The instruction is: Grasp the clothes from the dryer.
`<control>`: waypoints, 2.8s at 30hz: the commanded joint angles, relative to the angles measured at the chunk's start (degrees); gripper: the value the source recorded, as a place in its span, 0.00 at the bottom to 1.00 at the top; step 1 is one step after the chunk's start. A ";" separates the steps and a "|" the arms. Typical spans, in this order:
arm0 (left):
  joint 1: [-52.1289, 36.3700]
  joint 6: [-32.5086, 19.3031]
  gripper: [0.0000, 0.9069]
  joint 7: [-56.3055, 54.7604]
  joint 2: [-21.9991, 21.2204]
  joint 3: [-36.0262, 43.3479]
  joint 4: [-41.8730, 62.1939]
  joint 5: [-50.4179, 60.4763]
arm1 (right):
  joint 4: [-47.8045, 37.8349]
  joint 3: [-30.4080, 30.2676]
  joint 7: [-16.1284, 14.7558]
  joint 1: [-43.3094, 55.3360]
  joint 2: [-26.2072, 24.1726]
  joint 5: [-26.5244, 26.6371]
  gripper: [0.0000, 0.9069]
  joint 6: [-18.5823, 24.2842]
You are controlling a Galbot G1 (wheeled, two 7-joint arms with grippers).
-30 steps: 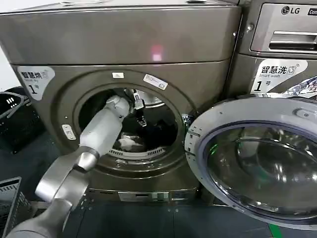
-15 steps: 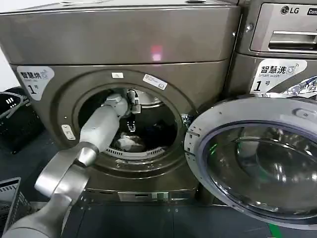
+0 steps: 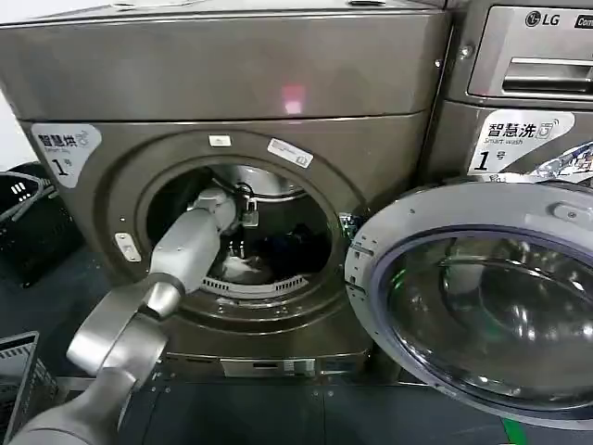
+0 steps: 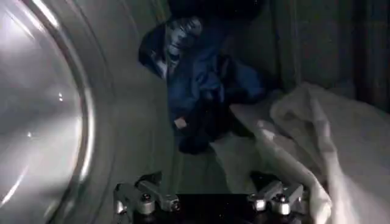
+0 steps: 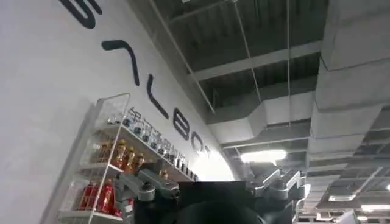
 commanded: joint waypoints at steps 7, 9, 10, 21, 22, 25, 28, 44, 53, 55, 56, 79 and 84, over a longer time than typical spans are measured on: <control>0.58 -2.03 1.00 7.37 1.61 2.50 -1.47 -9.57 | -0.01 -0.47 -0.01 0.43 0.01 -0.46 1.00 0.02; 1.12 -1.60 1.00 6.63 1.37 2.06 -1.10 -11.29 | 0.06 -0.62 -0.02 0.48 0.07 -0.61 1.00 0.05; 1.42 -1.44 1.00 6.55 1.22 1.78 -0.96 -11.69 | 0.07 -0.61 -0.03 0.47 0.06 -0.62 1.00 0.06; 3.31 -1.05 0.60 6.09 0.22 1.14 0.31 -11.25 | -0.62 -0.57 -0.15 0.54 -0.11 -0.83 1.00 0.27; 3.31 -1.05 0.36 6.13 0.20 1.16 0.41 -11.15 | -0.62 -0.61 -0.15 0.58 -0.08 -0.85 1.00 0.28; 3.40 -1.08 0.04 6.32 0.36 1.16 0.50 -11.15 | -0.59 -0.65 -0.15 0.60 -0.07 -0.86 1.00 0.30; 3.59 -1.11 0.00 6.43 0.61 1.09 0.42 -11.12 | -0.65 -0.64 -0.13 0.52 -0.13 -0.87 1.00 0.33; 4.43 -1.02 0.00 4.20 1.58 -1.41 -2.82 -11.49 | -0.51 -0.26 -0.05 0.17 -0.03 -0.77 1.00 0.43; 8.49 0.17 0.00 -6.13 3.96 -9.29 -12.58 -21.36 | -0.57 -0.92 -0.04 0.76 0.04 -1.00 1.00 0.50; 10.32 1.08 0.00 -8.72 4.48 -10.84 -15.62 -24.40 | -0.63 -0.97 -0.03 0.81 -0.02 -1.01 1.00 0.50; 11.33 1.43 0.00 -9.61 4.89 -11.26 -17.82 -26.12 | -0.75 -0.96 -0.04 0.80 -0.04 -1.03 1.00 0.53; 28.35 -3.34 0.00 -51.11 2.40 -21.25 -43.30 -48.43 | -1.22 -1.16 0.72 0.64 -0.21 -4.97 1.00 0.12; 34.87 -4.52 0.00 -60.29 -0.05 -23.84 -49.57 -45.22 | -0.33 -0.80 -0.14 0.72 -0.24 -5.20 1.00 -0.53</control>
